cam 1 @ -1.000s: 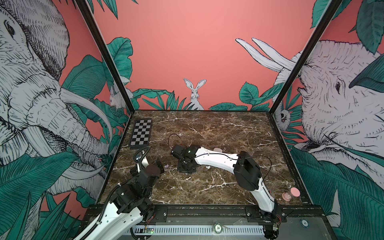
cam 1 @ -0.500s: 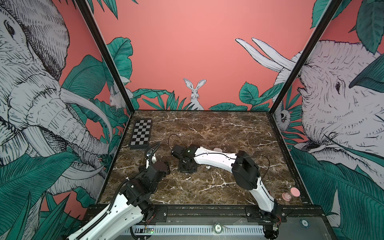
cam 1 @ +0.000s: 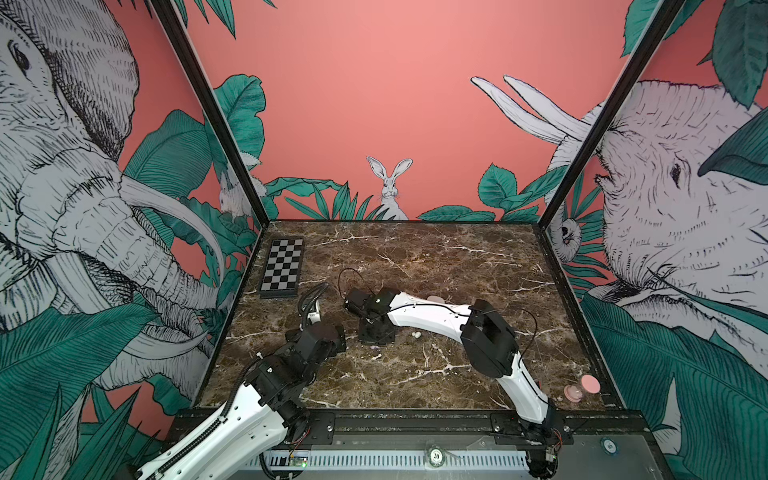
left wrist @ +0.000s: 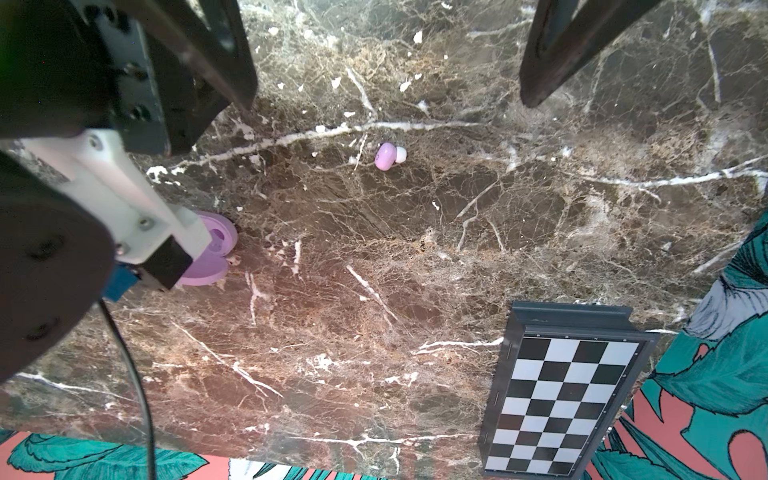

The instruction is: Insert the wireless bluetooth earbuds into the charging case

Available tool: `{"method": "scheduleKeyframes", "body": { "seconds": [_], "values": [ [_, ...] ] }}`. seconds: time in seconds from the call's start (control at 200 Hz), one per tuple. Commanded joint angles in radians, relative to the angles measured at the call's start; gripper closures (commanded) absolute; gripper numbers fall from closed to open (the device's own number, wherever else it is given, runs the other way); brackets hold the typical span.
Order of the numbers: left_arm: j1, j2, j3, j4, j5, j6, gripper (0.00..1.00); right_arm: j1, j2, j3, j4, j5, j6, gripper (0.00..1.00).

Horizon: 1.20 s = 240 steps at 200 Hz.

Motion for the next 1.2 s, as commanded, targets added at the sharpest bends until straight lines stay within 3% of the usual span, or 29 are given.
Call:
{"method": "scheduleKeyframes", "body": {
  "seconds": [0.0, 0.43, 1.195],
  "values": [
    [0.004, 0.003, -0.002, 0.018, -0.003, 0.010, 0.01, -0.006, 0.021, 0.001, -0.006, -0.014, -0.006, 0.82],
    [0.004, 0.003, -0.007, 0.022, -0.005, 0.006, 0.01, -0.008, 0.025, -0.001, -0.016, -0.016, -0.015, 0.84],
    [0.006, -0.015, -0.012, 0.025, -0.016, 0.006, 0.01, -0.005, 0.017, 0.037, -0.058, 0.003, -0.151, 0.84]
  ]
}}
